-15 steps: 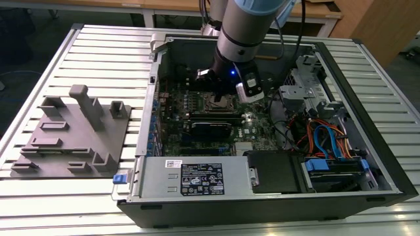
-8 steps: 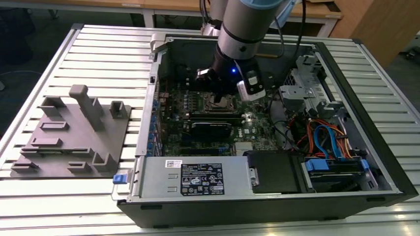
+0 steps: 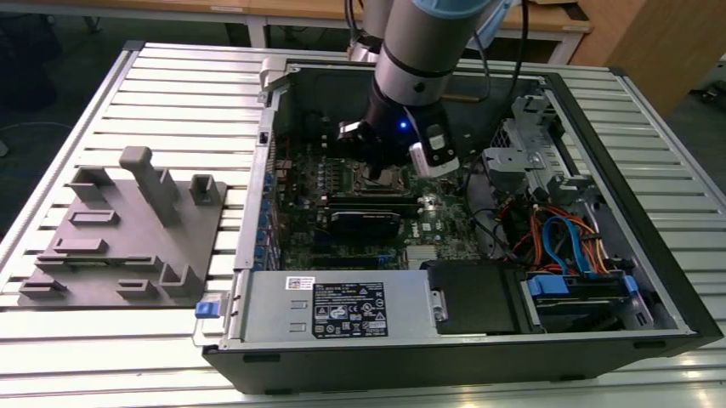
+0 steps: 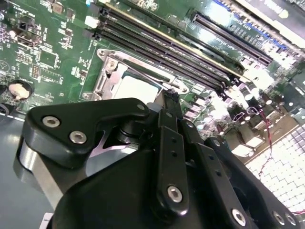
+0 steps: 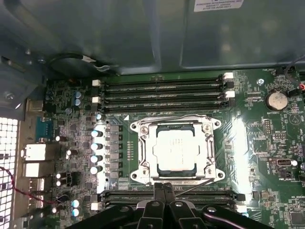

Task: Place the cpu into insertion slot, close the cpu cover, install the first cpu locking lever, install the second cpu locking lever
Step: 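Install the second cpu locking lever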

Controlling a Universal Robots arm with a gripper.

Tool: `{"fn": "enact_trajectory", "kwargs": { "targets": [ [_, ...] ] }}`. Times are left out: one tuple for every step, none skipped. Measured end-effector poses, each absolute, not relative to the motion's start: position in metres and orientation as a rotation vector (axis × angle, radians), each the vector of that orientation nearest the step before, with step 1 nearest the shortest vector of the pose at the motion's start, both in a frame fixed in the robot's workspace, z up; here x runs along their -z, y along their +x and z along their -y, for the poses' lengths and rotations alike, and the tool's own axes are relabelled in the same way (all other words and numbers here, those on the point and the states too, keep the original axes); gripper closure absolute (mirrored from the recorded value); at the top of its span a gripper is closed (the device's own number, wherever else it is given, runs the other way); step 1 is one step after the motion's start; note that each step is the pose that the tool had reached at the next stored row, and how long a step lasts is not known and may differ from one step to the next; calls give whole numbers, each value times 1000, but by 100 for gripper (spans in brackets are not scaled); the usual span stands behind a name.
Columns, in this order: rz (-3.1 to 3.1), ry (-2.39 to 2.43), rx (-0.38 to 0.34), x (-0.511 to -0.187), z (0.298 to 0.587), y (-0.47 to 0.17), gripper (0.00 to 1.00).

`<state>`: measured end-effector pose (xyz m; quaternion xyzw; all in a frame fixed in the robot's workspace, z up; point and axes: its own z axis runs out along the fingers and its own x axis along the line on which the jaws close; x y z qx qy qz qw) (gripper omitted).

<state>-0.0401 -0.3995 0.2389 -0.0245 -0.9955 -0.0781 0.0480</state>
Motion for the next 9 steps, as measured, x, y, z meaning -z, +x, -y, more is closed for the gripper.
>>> {"fn": "enact_trajectory", "kwargs": {
  "targets": [
    [3035, -74, 238, -239, 400, -41, 90],
    [3035, -74, 238, -238, 400, -43, 90],
    [3035, -74, 238, -238, 401, -45, 90],
    [3035, -74, 238, -238, 401, -46, 90],
    [3035, -73, 238, -237, 402, -48, 90],
    [3035, -73, 238, -237, 402, -49, 90],
    [3035, -73, 238, -236, 402, -49, 90],
    [3035, -73, 238, -234, 403, -50, 90],
    [3035, -72, 238, -233, 403, -50, 90]
  ]
}}
